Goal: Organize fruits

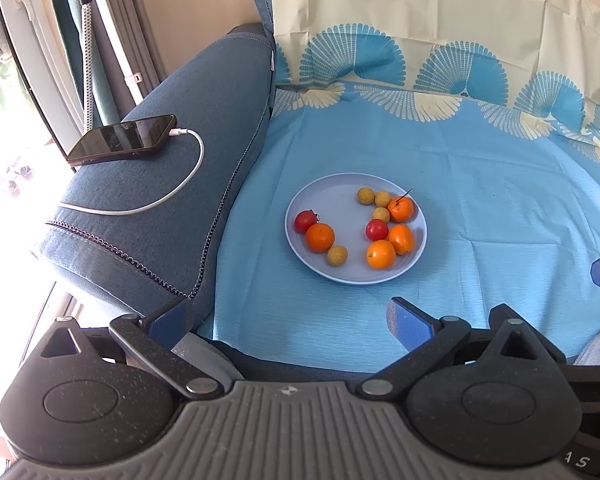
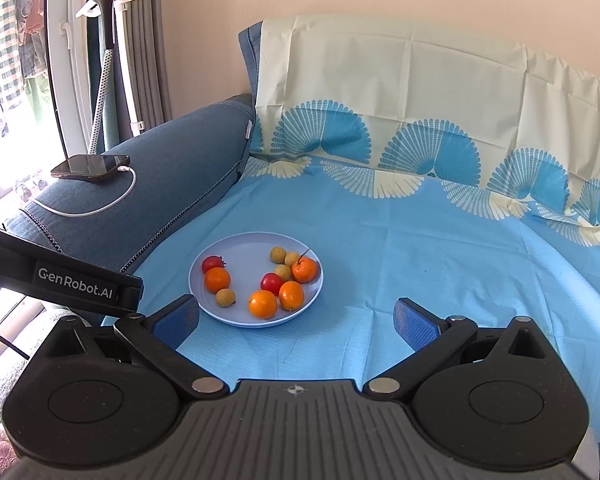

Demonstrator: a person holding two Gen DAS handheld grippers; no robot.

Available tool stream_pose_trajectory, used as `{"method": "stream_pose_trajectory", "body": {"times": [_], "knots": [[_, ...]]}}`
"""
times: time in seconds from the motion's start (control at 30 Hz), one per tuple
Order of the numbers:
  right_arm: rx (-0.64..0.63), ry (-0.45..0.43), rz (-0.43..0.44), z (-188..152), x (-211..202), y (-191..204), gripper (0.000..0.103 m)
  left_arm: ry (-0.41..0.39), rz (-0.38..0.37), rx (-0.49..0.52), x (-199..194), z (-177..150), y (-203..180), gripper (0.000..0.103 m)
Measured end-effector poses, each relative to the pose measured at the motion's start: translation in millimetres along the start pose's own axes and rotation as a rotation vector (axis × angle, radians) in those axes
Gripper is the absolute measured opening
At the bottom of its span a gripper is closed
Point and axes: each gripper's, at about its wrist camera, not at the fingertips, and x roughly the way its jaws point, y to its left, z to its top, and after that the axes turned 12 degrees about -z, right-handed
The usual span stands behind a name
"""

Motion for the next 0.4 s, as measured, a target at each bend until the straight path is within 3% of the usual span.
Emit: {"method": "stream_pose_trajectory", "body": {"times": [0.4], "knots": [[-0.001,-0.004,0.001,-1.3,0.9,-1.0,0.102,0.008,0.002,-0.007,1.6,1.1,0.4,0.103]]}}
